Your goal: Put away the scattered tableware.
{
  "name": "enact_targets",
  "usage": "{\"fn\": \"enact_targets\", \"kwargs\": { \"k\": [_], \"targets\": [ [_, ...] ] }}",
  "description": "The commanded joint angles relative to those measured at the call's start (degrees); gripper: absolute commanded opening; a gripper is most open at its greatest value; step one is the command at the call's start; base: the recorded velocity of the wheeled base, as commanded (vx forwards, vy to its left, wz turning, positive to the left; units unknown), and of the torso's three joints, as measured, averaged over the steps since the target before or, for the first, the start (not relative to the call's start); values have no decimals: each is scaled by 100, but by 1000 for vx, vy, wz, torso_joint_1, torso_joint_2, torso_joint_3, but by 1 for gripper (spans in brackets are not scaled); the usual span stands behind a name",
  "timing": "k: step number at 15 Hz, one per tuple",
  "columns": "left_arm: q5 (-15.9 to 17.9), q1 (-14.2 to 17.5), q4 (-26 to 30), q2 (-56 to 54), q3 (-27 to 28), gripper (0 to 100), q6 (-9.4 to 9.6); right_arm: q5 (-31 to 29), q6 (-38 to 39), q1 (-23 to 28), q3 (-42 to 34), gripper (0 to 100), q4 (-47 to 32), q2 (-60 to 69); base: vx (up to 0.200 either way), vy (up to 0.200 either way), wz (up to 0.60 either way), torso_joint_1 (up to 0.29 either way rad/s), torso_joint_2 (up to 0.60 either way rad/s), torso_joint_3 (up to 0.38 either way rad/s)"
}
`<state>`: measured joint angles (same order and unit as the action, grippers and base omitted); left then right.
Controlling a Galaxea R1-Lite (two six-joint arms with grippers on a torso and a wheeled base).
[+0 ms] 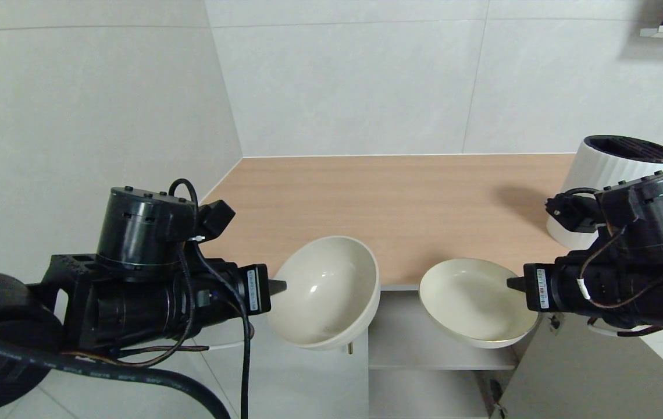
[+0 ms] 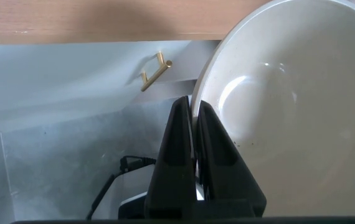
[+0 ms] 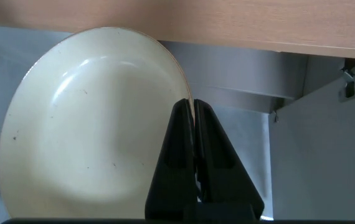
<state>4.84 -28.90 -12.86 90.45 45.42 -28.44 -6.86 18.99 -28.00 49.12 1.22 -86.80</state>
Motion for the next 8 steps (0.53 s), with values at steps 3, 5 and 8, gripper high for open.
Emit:
{"fn": "enact_targets", "kwargs": {
  "k": [3,5,8],
  "targets": [
    [-1,-1,-6,25,2,0,-4,1,-1,-4,-7,0,1,-48,0,0,0,0,0,0],
    [-1,-1,-6,25,2,0,-4,1,-1,-4,-7,0,1,-48,0,0,0,-110,254,141],
    [-1,-1,3,25,2,0,-4,-8,-1,-4,-7,0,1,-48,0,0,0,-185,455,261]
  ]
}}
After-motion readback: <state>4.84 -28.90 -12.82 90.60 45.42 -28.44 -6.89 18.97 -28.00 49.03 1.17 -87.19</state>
